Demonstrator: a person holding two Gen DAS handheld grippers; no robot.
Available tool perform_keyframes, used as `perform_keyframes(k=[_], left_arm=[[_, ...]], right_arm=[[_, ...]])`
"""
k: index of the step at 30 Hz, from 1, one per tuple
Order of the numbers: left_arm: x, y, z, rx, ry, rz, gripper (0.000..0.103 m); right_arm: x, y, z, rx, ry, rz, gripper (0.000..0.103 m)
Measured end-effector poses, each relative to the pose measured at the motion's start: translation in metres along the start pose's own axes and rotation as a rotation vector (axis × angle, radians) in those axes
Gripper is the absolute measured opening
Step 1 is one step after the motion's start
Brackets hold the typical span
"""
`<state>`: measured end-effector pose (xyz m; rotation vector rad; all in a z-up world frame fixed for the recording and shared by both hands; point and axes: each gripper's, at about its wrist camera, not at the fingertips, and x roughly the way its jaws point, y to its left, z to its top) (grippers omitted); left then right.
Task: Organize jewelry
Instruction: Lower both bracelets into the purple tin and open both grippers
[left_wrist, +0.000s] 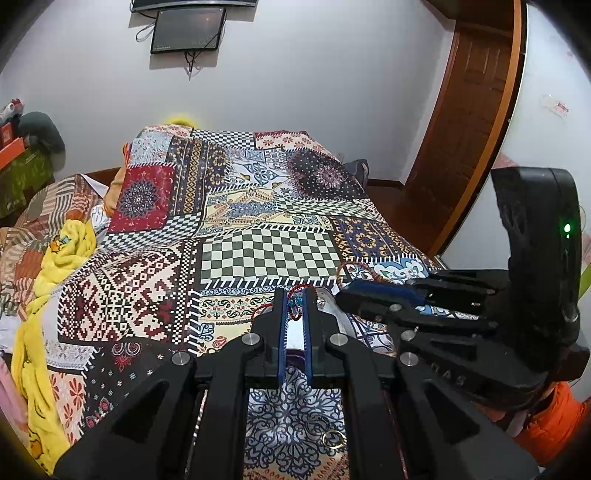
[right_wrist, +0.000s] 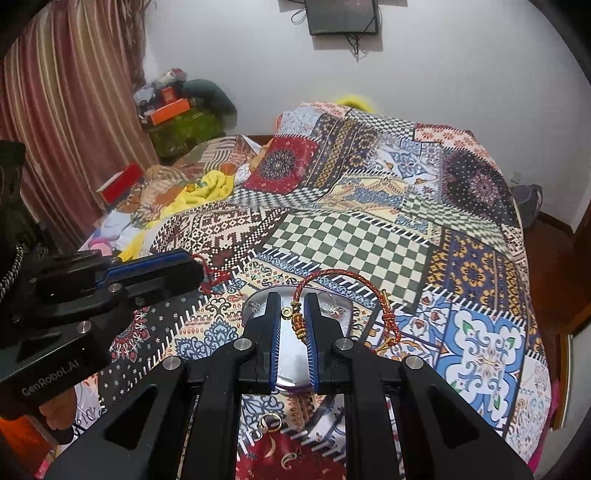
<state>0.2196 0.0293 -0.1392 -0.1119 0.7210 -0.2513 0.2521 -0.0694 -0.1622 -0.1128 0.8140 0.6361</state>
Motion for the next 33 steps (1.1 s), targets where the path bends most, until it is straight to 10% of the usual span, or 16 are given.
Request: perform_keyframes(k=[33], left_arm=[[0.060,0.020,-0.015,-0.069,0.139,-0.034,0.006]], right_arm=[[0.055,-0.002,-0.020,-0.074,0.197,0.019,0.011]])
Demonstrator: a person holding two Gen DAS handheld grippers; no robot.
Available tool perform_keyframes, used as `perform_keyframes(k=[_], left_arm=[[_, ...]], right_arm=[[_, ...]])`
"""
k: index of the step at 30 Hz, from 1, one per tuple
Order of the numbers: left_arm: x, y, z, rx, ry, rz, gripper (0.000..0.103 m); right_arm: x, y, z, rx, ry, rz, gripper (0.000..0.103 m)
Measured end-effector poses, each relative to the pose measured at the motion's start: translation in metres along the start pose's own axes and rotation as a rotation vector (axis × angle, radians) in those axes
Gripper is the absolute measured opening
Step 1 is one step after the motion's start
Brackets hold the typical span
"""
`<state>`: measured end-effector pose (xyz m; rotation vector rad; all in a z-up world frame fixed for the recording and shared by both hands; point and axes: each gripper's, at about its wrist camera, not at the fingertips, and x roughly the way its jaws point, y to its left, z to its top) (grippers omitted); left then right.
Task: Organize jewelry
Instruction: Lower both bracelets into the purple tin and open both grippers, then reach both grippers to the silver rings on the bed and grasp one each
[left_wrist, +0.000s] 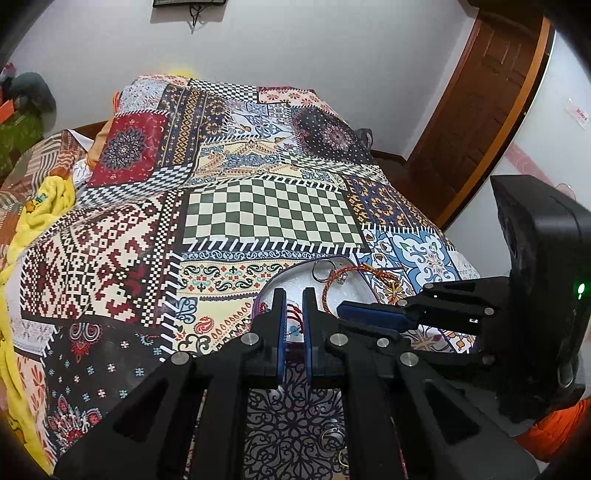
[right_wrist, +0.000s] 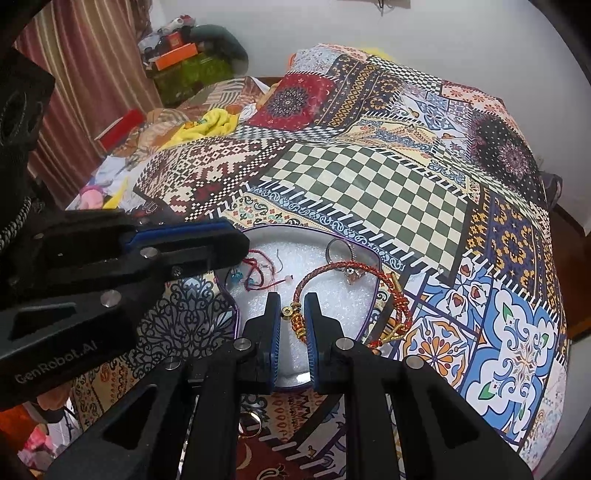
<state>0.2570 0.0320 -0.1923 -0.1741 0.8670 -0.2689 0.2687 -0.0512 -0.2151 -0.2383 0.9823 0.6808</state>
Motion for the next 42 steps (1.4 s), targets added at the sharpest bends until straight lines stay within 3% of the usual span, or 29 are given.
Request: perform_keyframes(k=[6,10,20,23,27,32,35,38,39,42], left_arm=[[-0.012,-0.002,-0.001,0.017,-0.011,0.033,0.006],[-0.024,-0.005,-0.003,0.030,-0.021,0.050,0.006],[-0.060,-0.015,-0.009,0.063,-0.056,0.088,0.010],[-0.070,-0.018,-0.012,0.067,-0.065,0.096,0.013],[-0.084,-0.022,-0.019,0.068,-0.069,0.104,0.026],[-0.097,-0.026,-0.030,0.087,-0.067,0.125,0.029],[-0.102,-0.030,-0.038,0.097,-0.063,0.132,0.037],[-0.102,-0.032,-0.046,0.109,-0.046,0.142,0.038],[-0.101,-0.033,-0.049,0.115,-0.037,0.146,0.038],[-0.096,-0.033,-0.058,0.120,-0.013,0.149,0.038]], right_arm=[[-0.008,0.009,-0.002,-0.035,-0.006,-0.039,0.012],[-0.018,0.011,-0.002,-0.035,-0.025,-0.063,0.023],[-0.049,0.018,-0.004,-0.025,-0.076,-0.100,0.024],[-0.060,0.021,-0.007,-0.021,-0.094,-0.114,0.024],[-0.076,0.025,-0.013,-0.015,-0.118,-0.135,0.024],[-0.091,0.027,-0.023,0.004,-0.134,-0.147,0.024],[-0.096,0.027,-0.031,0.018,-0.134,-0.151,0.025],[-0.095,0.025,-0.040,0.033,-0.122,-0.158,0.033],[-0.095,0.023,-0.043,0.044,-0.119,-0.155,0.040],[-0.093,0.021,-0.052,0.065,-0.108,-0.156,0.042]])
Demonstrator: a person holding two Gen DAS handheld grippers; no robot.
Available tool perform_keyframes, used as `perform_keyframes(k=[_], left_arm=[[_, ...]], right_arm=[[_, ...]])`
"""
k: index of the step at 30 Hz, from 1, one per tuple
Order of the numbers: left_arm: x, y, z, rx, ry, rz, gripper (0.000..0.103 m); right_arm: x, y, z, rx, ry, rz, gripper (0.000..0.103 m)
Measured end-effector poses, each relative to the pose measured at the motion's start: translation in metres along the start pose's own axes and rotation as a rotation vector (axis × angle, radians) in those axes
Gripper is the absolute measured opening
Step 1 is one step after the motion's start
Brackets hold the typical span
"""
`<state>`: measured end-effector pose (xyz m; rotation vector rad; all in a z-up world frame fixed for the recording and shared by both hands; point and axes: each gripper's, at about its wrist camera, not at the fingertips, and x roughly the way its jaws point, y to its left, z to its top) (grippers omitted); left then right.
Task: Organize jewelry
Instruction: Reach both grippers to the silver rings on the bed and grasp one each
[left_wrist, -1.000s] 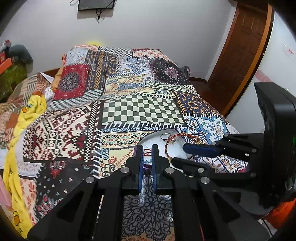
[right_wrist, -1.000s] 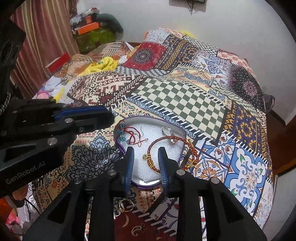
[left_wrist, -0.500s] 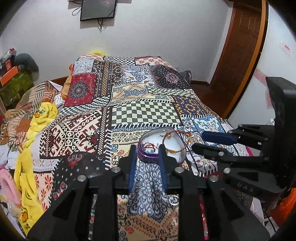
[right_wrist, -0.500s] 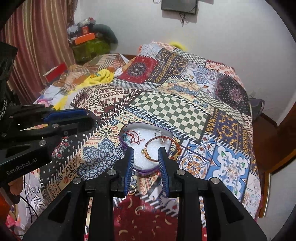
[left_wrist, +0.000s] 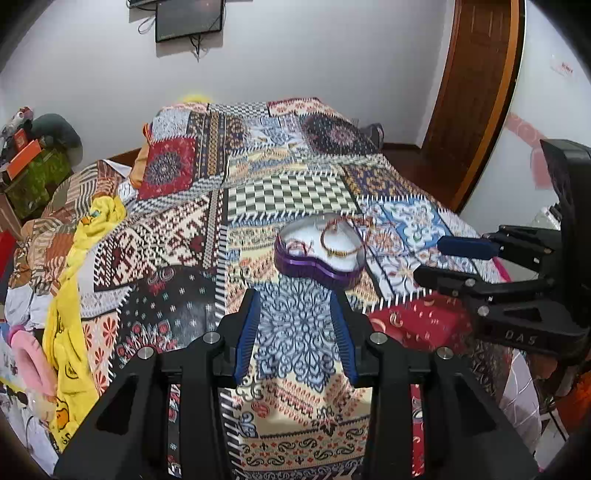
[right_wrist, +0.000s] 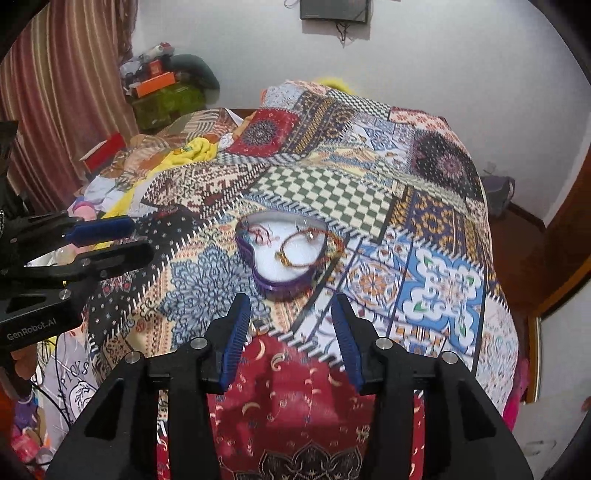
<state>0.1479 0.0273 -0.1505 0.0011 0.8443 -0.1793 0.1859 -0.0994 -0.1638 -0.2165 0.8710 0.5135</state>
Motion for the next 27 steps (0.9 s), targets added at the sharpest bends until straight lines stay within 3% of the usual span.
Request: perform_keyframes(k=[7,13,20,22,27], left_arm=[[0.013,0.003,-0.014,-0.003,0.053,0.000,0.038],[0.021,0.010,-0.022,-0.018,0.075,0.003,0.038],[0.033,0.018,-0.029,-0.035,0.102,0.009,0.038],[0.036,0.020,-0.031,-0.054,0.109,-0.012,0.038],[0.042,0.015,-0.032,-0.044,0.116,-0.024,0.038]], right_arm=[[0.015,-0.002,-0.016,0.035,0.046,-0.014,0.042],[0.043,0.004,-0.026,0.045,0.125,0.024,0.042],[0.061,0.011,-0.021,0.039,0.152,0.043,0.042],[0.065,0.011,-0.020,0.043,0.160,0.046,0.033],[0.071,0.013,-0.020,0.040,0.173,0.060,0.024]])
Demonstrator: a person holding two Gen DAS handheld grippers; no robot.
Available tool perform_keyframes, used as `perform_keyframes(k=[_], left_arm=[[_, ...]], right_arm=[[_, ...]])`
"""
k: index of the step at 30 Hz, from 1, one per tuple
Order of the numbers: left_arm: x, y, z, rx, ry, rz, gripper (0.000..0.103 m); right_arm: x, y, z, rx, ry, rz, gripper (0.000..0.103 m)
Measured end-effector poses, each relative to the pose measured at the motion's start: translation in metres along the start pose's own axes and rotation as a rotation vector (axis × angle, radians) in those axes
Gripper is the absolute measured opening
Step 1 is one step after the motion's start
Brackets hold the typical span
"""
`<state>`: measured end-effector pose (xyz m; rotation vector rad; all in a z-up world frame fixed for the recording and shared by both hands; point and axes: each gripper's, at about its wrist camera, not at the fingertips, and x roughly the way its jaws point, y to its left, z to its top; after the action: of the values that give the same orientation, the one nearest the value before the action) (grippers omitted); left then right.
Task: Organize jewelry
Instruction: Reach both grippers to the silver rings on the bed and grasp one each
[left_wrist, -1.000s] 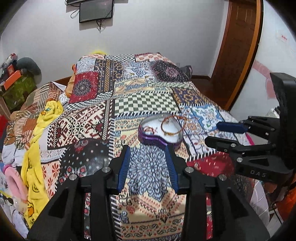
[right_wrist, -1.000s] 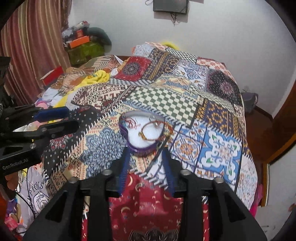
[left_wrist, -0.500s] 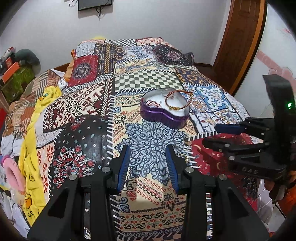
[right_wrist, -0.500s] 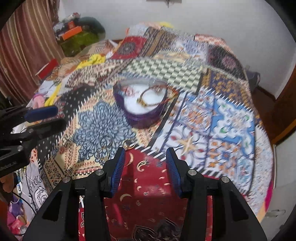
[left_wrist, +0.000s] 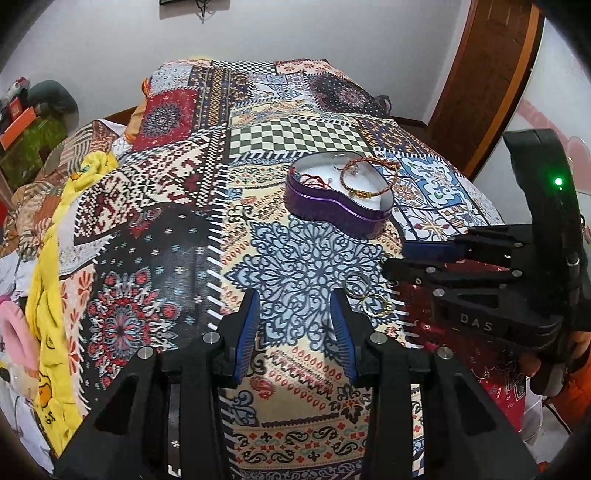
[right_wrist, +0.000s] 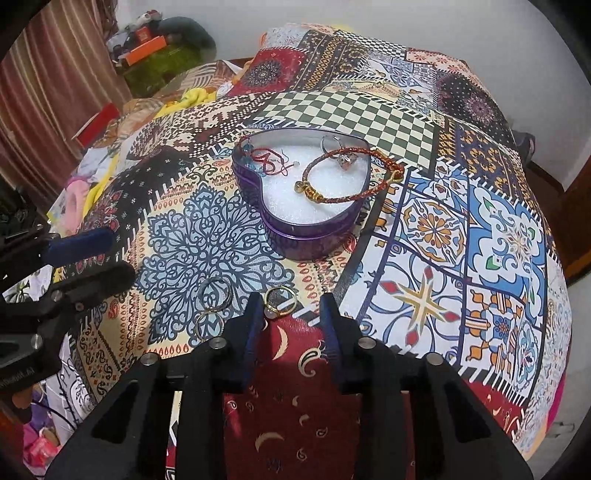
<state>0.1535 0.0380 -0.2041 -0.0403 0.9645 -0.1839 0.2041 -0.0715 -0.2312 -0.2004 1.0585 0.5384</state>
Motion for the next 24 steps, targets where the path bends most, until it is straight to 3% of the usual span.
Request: perform_keyframes(k=[1,6,15,24], left_arm=[[0.002,-0.001,0.000,0.001,0.003,-0.006,0.038],[0.009,-0.010,0.003,0.004,0.015,-0.036,0.038],[0.024,-0.028,0.007,0.039,0.043,-0.071,0.038],[0.041,-0.030,0.013,0.005,0.056,-0.115,0.038]], right_arm=[[0.000,0.001,-0.001,-0.009,-0.001,-0.001,0.017],[0.000,0.001,-0.001,-0.022,-0.007,0.006,0.008],[-0.017,-0.022,-0.006,0.041,-0.045,0.001,0.008],[-0.032,-0.040,-0.011,0.089,-0.084,0.009,0.008]])
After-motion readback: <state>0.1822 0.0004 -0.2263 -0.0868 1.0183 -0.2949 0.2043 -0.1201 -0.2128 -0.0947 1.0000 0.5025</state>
